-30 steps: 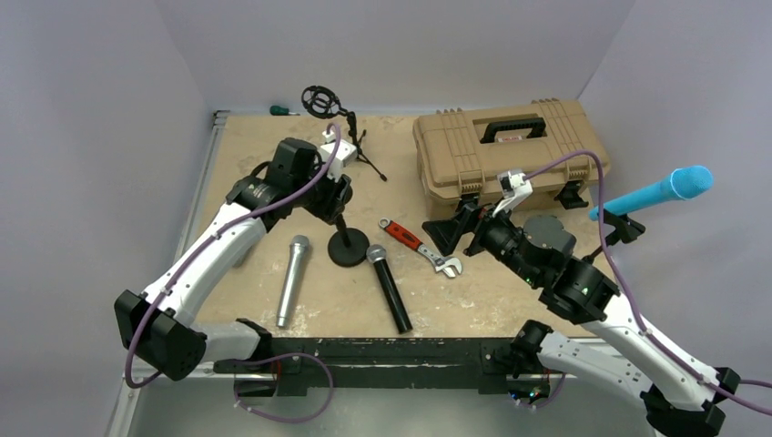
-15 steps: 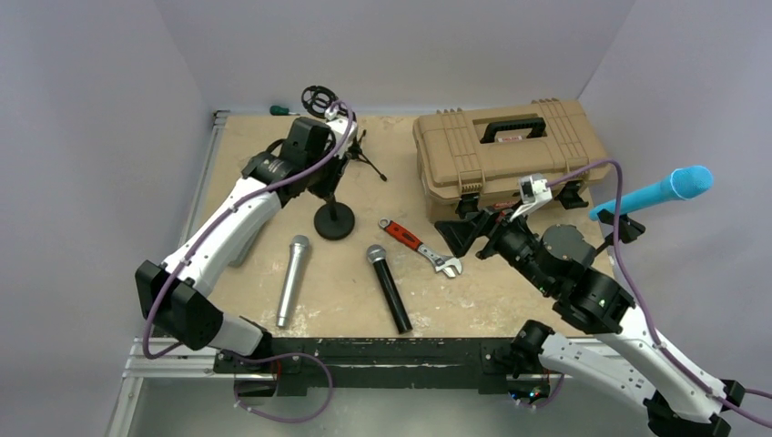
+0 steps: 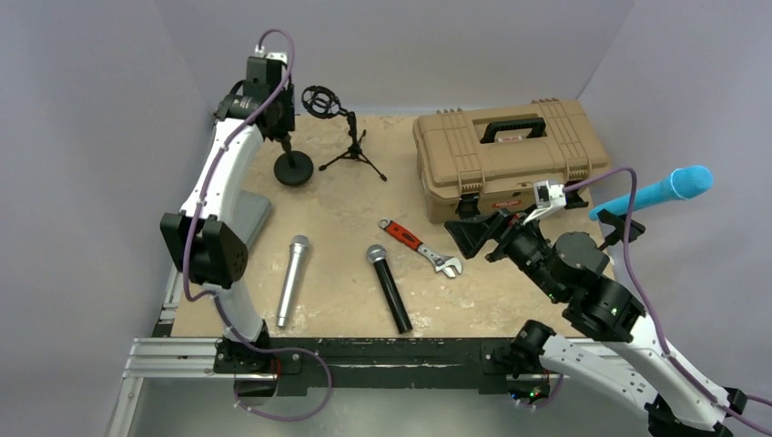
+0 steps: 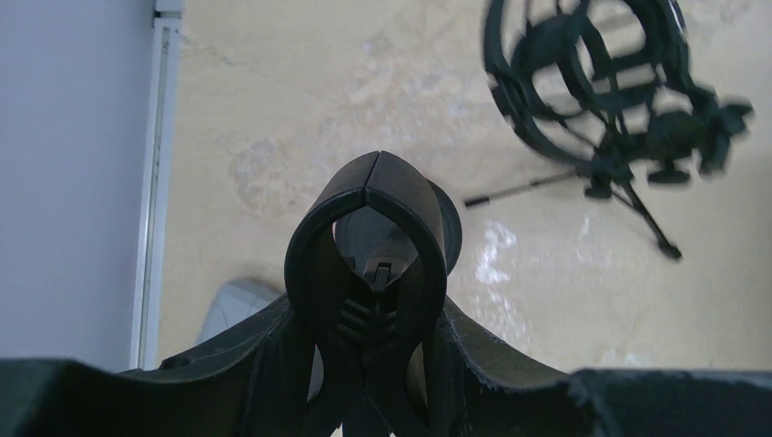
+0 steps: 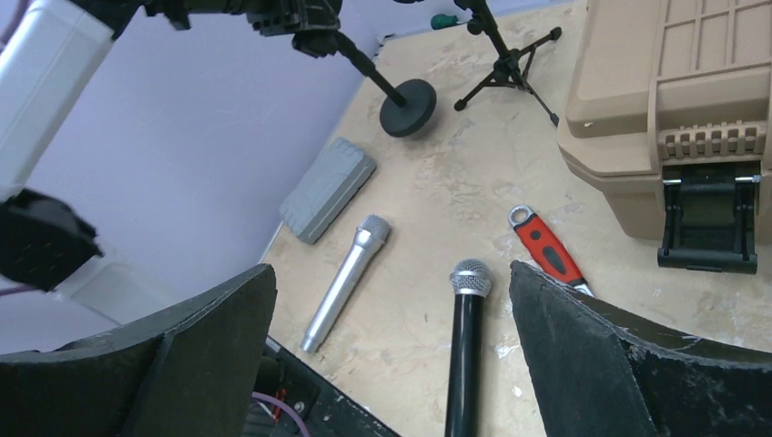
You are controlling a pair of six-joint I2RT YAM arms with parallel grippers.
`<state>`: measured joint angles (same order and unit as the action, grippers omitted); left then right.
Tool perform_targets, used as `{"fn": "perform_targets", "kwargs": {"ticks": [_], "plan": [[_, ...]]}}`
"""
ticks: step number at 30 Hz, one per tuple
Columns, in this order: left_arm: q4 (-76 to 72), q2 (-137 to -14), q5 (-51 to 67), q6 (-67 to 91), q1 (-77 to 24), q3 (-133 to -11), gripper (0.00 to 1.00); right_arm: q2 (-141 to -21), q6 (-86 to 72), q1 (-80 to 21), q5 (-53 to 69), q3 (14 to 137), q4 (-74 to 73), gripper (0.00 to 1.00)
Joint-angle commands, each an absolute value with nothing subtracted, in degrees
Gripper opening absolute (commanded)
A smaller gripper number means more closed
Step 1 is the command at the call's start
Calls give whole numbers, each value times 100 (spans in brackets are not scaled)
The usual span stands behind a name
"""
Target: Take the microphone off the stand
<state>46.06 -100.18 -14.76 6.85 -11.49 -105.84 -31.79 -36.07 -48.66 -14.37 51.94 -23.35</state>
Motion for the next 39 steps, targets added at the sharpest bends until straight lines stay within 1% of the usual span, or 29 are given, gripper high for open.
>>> {"fn": "perform_targets", "kwargs": {"ticks": [1,3,7,8,9,10,12,14,15,17,19,21,24,27,32,34,39], "plan": [[4594,-10798,-1369,1047,-851,-11896,0,-3055,-3792,-4842,-1657,5314,-2479,99],[4592,-11100,-1398,1050,-752,-12221,0,-3002,-3862,-4845,-1704,5341,-2555,99],[4438,-11388,-1174,1115,-594,-12273,0,-2846,-4011,-4847,-1743,5316,-2658,99],[4439,-11435,-1142,1124,-569,-12272,1,-2808,-4050,-4843,-1762,5299,-2673,99],[4457,-11463,-1133,1138,-557,-12278,5,-2778,-4086,-4844,-1773,5272,-2682,99],[4478,-11478,-1115,1154,-550,-12271,13,-2750,-4101,-4840,-1781,5248,-2689,99],[4492,-11456,-977,1138,-545,-12241,41,-2751,-4122,-4845,-1780,5214,-2697,99],[4515,-11381,-916,1132,-545,-12218,62,-2830,-4122,-4843,-1775,5212,-2690,99],[4526,-11325,-914,1148,-545,-12217,70,-2872,-4106,-4843,-1773,5218,-2685,99],[4562,-11158,-894,1195,-545,-12212,82,-2980,-4079,-4842,-1775,5252,-2674,99],[4581,-10925,-809,1244,-545,-12181,89,-3090,-4030,-4842,-1774,5264,-2656,98],[4583,-10640,-651,1345,-545,-12081,94,-3207,-3994,-4843,-1819,5265,-2653,98],[4459,-10082,-248,1622,-545,-11769,96,-3467,-3968,-4843,-1929,5264,-2751,98],[4060,-9463,595,2007,-545,-11012,98,-3758,-4020,-4843,-2149,5303,-2927,98],[2894,-8390,1879,2675,-546,-9429,100,-4126,-4200,-4842,-2850,5452,-3408,98],[2632,-8071,2137,2707,-554,-8992,100,-4216,-4290,-4846,-3199,5530,-3620,98],[2041,-7424,2363,2343,-650,-8277,100,-4321,-4690,-4843,-4159,5836,-4319,99]]}}
